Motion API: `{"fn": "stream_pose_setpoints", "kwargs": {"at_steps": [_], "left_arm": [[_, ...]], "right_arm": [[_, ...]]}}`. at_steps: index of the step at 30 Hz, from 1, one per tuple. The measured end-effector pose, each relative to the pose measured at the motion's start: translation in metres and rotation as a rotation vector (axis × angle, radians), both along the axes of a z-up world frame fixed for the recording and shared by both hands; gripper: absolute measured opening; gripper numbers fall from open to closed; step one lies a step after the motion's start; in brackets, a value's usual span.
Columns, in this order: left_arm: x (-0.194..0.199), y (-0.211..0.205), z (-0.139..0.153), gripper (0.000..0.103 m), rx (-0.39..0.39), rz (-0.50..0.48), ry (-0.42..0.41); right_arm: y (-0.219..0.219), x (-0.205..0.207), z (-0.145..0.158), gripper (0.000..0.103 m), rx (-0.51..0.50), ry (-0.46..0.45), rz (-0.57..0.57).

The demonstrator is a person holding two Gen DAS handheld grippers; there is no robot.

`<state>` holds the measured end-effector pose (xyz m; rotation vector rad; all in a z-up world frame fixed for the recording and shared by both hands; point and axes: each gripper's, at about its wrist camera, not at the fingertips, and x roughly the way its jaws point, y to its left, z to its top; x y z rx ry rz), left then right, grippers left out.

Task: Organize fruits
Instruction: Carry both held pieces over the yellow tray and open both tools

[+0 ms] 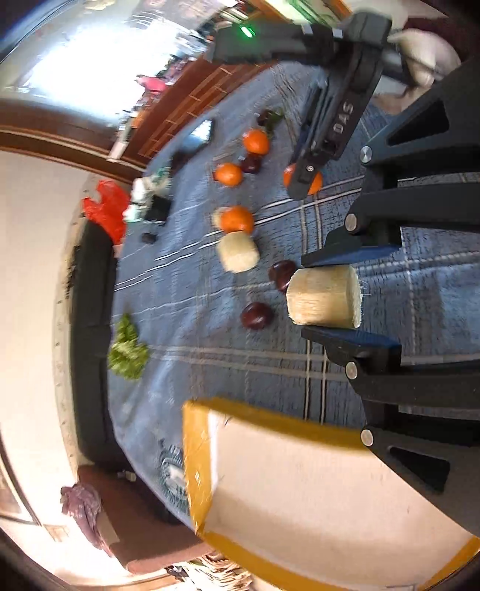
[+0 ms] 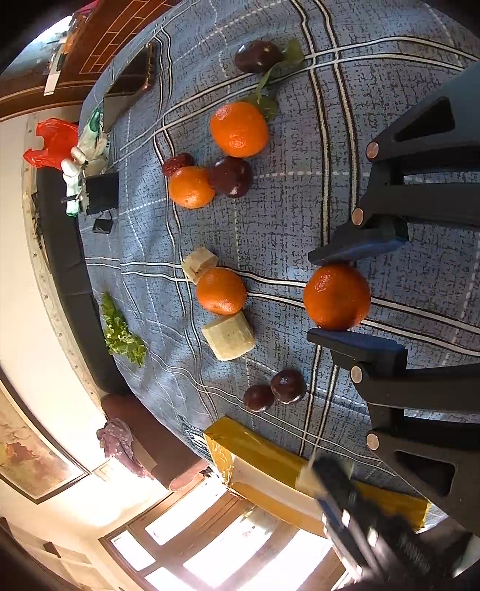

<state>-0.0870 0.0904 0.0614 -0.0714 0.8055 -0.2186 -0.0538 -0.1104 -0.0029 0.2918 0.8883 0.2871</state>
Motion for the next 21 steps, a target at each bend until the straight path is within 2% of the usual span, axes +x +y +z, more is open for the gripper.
{"fn": "stream_pose_setpoints", "kwargs": {"at_steps": [3,5,7,10,14,17,21], "left_arm": [[-0.015,0.031,0.013,0.03,-0.029,0.046,-0.031],[-0.025,0.057,0.02,0.03,-0.023,0.093,-0.043],[-0.033,0.082,0.025,0.03,-0.001,0.147,-0.061],[-0.043,0.119,0.028,0.03,0.04,0.24,-0.079],[-0.052,0.172,0.025,0.03,0.075,0.374,-0.076],[-0.053,0.206,0.017,0.03,0.08,0.446,-0.049],[-0.05,0.235,0.003,0.03,0.07,0.491,-0.016]], "right_arm": [[0.001,-0.003,0.004,0.038,-0.016,-0.017,-0.009],[0.009,-0.008,0.013,0.038,-0.032,-0.034,-0.005],[0.023,-0.017,0.025,0.038,-0.008,-0.044,0.027],[0.064,-0.029,0.047,0.039,0.02,-0.068,0.12],[0.141,-0.039,0.07,0.039,0.035,-0.086,0.298],[0.199,-0.044,0.068,0.039,0.009,-0.07,0.411],[0.257,-0.046,0.047,0.039,-0.047,-0.021,0.492]]}}
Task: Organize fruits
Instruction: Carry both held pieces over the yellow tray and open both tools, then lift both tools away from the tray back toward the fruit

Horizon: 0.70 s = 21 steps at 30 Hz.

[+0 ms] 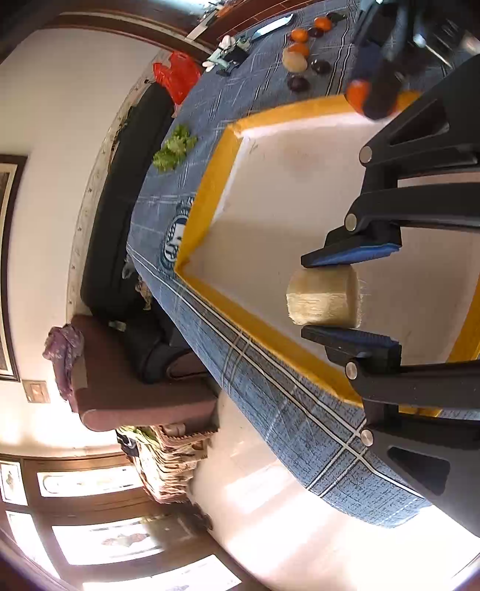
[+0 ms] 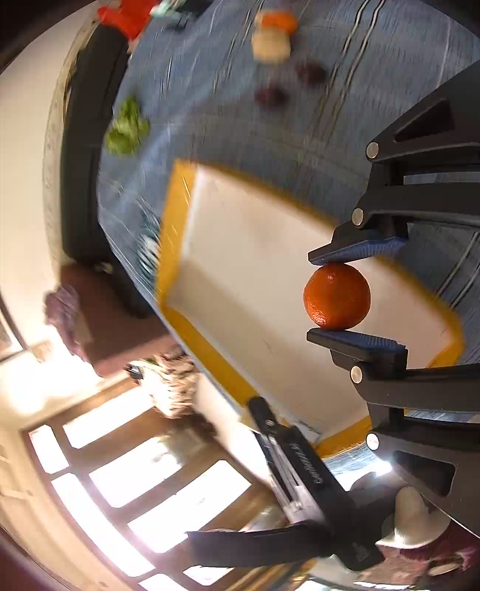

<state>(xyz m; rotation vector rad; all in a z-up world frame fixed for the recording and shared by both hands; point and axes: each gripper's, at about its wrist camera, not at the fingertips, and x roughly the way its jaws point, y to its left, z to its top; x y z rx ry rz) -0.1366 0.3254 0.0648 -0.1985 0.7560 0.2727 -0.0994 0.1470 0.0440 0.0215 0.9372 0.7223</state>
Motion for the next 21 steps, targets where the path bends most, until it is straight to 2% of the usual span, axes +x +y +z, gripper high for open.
{"fn": "stream_pose_setpoints", "kwargs": {"at_steps": [4,12,15,16,19,21], "left_arm": [[0.004,0.011,-0.009,0.031,-0.007,-0.003,0.007],[0.006,0.015,-0.013,0.032,-0.036,-0.001,0.0],[-0.006,0.007,0.001,0.043,0.01,0.019,-0.027],[-0.011,0.004,0.007,0.05,0.036,0.027,-0.05],[-0.032,-0.01,0.029,0.077,0.12,0.061,-0.149],[-0.049,-0.019,0.045,0.084,0.16,0.079,-0.232]], "right_arm": [[0.028,0.004,-0.022,0.039,-0.049,0.034,0.022],[0.043,-0.008,-0.029,0.041,-0.146,-0.07,0.031],[0.044,-0.014,-0.027,0.041,-0.144,-0.088,0.026],[0.041,-0.017,-0.023,0.041,-0.132,-0.096,0.022],[0.029,-0.024,-0.009,0.042,-0.119,-0.143,-0.002],[0.021,-0.03,0.003,0.043,-0.121,-0.19,-0.029]]}}
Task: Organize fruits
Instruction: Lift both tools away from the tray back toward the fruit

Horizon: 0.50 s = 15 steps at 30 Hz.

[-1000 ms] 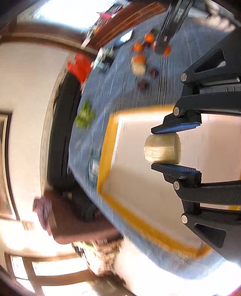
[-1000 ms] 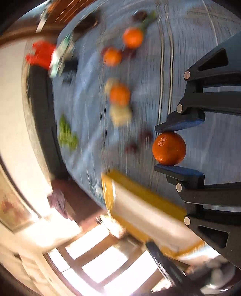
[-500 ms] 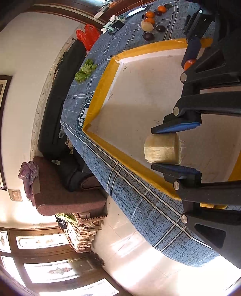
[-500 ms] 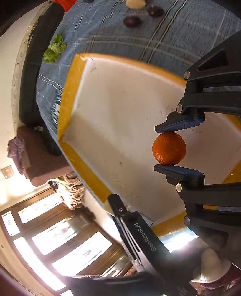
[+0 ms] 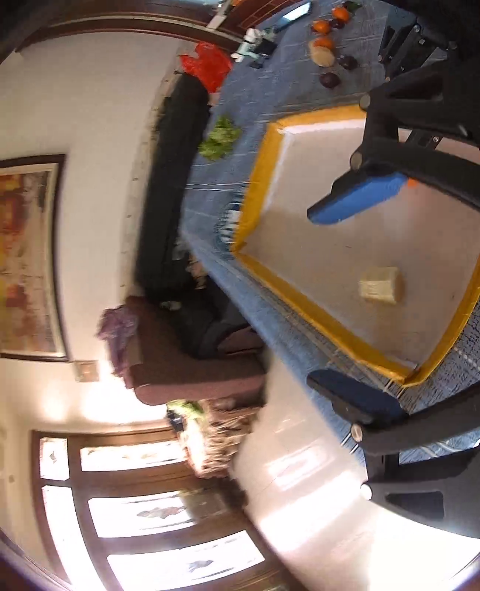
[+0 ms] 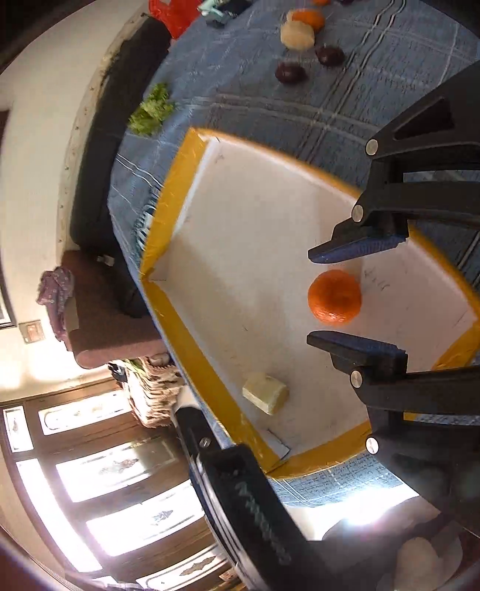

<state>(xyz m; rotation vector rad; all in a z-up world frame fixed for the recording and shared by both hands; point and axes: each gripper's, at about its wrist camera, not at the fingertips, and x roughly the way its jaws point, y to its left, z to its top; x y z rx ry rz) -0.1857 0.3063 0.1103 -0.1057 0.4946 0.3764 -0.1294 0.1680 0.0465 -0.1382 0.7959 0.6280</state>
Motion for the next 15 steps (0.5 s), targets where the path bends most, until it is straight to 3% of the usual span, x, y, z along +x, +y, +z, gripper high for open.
{"fn": "stream_pose_setpoints", "kwargs": {"at_steps": [2,5,9,12,15], "left_arm": [[-0.019,-0.013,0.019,0.092,0.052,0.012,-0.102],[-0.052,-0.032,0.04,0.096,0.141,0.052,-0.255],[-0.089,-0.056,0.057,0.103,0.28,0.148,-0.413],[-0.103,-0.071,0.069,0.103,0.337,0.159,-0.473],[-0.099,-0.081,0.083,0.103,0.331,0.101,-0.441]], "right_arm": [[-0.009,-0.005,0.015,0.045,0.013,-0.05,-0.024],[-0.026,-0.014,0.035,0.059,0.058,-0.11,-0.056],[-0.043,-0.03,0.05,0.065,0.1,-0.165,-0.077],[-0.058,-0.036,0.054,0.066,0.105,-0.176,-0.094],[-0.082,-0.036,0.062,0.066,0.083,-0.199,-0.14]]}}
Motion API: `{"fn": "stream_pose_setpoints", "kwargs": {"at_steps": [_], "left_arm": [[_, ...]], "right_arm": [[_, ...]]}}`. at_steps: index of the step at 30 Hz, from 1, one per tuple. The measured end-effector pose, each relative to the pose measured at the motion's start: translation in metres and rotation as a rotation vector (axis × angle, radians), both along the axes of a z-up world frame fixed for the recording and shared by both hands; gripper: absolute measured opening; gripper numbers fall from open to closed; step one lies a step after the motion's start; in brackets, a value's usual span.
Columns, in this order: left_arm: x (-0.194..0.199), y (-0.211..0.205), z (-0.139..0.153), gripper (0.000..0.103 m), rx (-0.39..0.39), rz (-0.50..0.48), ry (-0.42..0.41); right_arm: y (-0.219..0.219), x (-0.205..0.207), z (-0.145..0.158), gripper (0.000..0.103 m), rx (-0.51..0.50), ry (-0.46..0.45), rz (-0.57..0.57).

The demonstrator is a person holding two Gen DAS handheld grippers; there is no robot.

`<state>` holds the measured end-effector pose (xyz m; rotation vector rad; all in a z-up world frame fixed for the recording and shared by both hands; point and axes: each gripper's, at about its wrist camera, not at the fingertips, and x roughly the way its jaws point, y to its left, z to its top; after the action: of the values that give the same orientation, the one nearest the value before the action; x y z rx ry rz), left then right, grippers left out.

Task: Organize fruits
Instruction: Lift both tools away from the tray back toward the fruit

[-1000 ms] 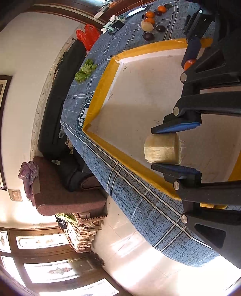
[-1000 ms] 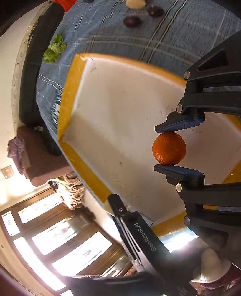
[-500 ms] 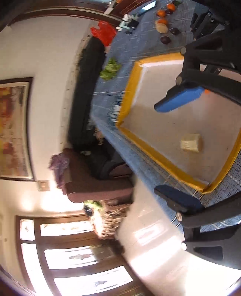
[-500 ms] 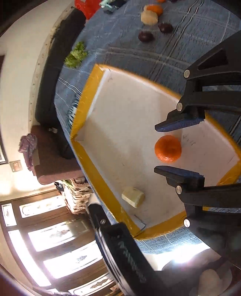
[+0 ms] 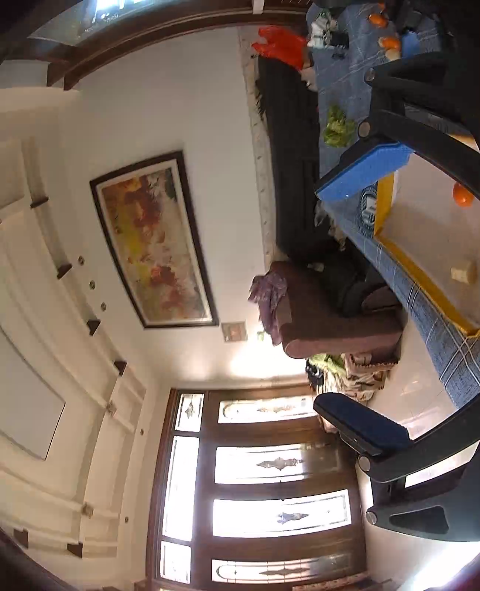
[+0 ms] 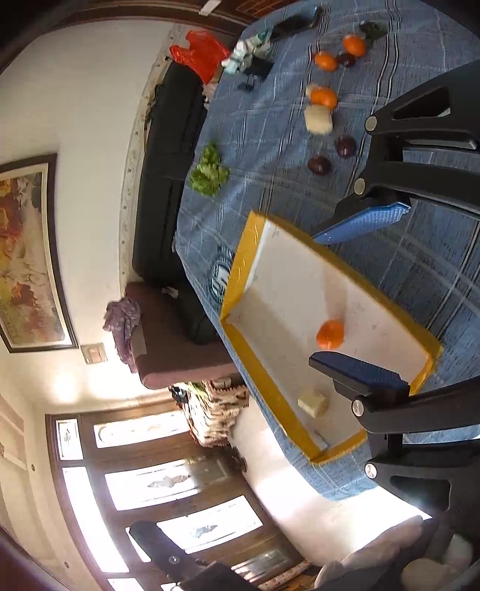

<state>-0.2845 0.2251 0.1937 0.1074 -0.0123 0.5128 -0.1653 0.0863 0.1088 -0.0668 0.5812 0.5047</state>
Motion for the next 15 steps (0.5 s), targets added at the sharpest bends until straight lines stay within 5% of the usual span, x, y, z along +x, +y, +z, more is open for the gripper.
{"fn": "stream_pose_setpoints", "kwargs": {"at_steps": [4,12,15], "left_arm": [[0.019,-0.001,0.031,0.103,-0.073,-0.169,0.078],[0.118,-0.028,0.122,0.103,-0.22,-0.56,0.283],[0.16,-0.036,0.108,0.103,-0.306,-0.607,0.397]], "right_arm": [[-0.05,0.005,0.045,0.065,-0.025,-0.076,-0.109],[-0.164,0.035,0.204,0.074,0.093,-0.195,-0.276],[-0.186,0.05,0.198,0.079,0.12,-0.174,-0.3]]}}
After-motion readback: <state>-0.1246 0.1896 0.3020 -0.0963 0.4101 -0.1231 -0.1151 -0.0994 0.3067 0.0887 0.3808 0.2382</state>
